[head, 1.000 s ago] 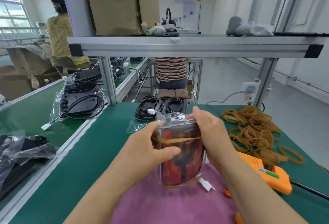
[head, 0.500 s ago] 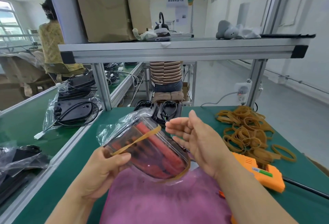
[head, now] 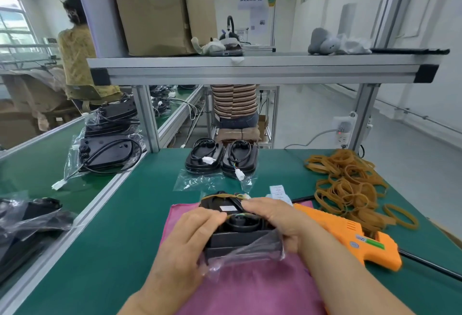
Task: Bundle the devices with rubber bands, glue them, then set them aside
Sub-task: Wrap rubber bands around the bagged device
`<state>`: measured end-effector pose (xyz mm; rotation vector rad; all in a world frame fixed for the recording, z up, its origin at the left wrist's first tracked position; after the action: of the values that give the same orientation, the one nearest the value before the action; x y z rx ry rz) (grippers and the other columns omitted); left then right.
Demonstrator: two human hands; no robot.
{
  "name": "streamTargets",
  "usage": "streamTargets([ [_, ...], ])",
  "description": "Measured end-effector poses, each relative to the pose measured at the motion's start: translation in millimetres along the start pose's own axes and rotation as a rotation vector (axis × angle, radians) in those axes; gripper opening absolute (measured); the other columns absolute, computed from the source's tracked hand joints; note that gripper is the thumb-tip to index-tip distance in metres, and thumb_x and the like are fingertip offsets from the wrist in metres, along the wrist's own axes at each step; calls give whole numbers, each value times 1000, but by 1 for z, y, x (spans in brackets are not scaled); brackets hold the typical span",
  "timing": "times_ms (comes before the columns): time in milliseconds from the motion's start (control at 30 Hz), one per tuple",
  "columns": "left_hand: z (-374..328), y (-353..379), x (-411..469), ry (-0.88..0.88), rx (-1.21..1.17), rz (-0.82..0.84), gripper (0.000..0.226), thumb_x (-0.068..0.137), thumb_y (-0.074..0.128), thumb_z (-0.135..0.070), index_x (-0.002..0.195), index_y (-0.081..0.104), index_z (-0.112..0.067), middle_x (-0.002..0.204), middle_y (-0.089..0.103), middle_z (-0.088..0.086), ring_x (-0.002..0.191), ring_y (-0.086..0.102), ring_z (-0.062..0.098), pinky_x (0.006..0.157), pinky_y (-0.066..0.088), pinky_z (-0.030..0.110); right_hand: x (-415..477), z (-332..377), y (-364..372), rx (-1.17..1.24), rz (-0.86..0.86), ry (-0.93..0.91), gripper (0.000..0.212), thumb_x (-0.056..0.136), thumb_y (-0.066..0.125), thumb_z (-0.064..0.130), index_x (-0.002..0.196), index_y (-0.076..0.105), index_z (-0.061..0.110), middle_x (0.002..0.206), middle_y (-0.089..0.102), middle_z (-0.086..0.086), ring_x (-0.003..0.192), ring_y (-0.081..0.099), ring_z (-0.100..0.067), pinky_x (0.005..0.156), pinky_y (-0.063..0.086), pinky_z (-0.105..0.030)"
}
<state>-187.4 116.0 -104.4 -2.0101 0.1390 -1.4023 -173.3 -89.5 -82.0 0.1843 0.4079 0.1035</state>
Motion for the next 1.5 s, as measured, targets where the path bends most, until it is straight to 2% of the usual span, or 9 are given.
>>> streamTargets([
  [100,1,3,-5,-49,-12,37,60,77,79,-14,131,54,-14,129,53,-7,119,52,9,108,38,19,1,-9,1,94,-10,-8,13,86,64,8,95,73,6,93,72,-18,79,70,-29,86,55,-46],
  [200,-3,-2,-1,-250,-108,6,66,67,85,-4,128,62,-12,134,56,-3,127,51,10,111,37,25,4,-20,4,275,111,78,31,75,74,8,104,67,1,107,67,-26,93,66,-36,94,53,-50],
  [300,-13,-6,10,-348,-186,-55,53,71,80,-5,122,67,-13,129,59,-3,125,55,14,109,40,30,2,-21,6,510,401,51,40,56,88,-3,92,71,-8,90,69,-26,83,70,-36,77,58,-44],
  [367,-20,-8,16,-354,-221,-55,47,73,77,-11,120,69,-14,126,61,-3,123,56,16,107,42,30,3,-20,3,569,398,6,46,45,93,-4,87,73,-8,83,67,-24,74,68,-33,65,58,-41],
  [467,-27,-12,22,-333,-250,-54,45,76,75,-12,120,69,-15,129,60,-4,125,56,16,107,42,27,2,-20,2,592,417,-67,58,53,94,6,105,71,-6,100,65,-24,90,62,-33,77,57,-43],
  [767,-44,-31,37,-457,-394,28,23,78,81,-33,100,79,-24,121,67,-19,118,60,4,98,41,11,-3,-19,3,579,515,-153,36,76,82,16,109,74,3,101,71,-15,91,68,-24,85,54,-36],
  [967,-44,-45,47,-476,-236,176,21,76,84,-22,97,81,-27,115,65,-28,110,57,-13,95,36,2,4,-24,-1,549,379,-103,49,94,61,18,138,51,-1,113,65,-22,98,65,-31,89,52,-43],
  [1100,-48,-50,45,-446,-152,232,16,75,83,-15,90,80,-19,114,67,-21,106,59,-9,93,41,7,4,-27,-4,507,404,-30,44,94,60,36,122,67,2,105,70,-23,91,70,-33,82,56,-42],
  [1500,-43,-33,29,-518,-87,159,22,77,73,1,66,65,-17,104,64,-24,83,57,-8,79,47,16,11,-25,-5,364,262,-176,39,94,57,13,133,60,14,131,59,-27,104,65,-36,92,54,-46],
])
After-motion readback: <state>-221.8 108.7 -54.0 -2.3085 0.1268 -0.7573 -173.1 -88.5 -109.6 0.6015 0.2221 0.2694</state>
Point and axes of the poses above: each hand's wrist, its own x-axis towards the middle knuckle, its own y-axis out of the palm, z = x × y, the point moved 1 cm from there along x, towards the middle knuckle
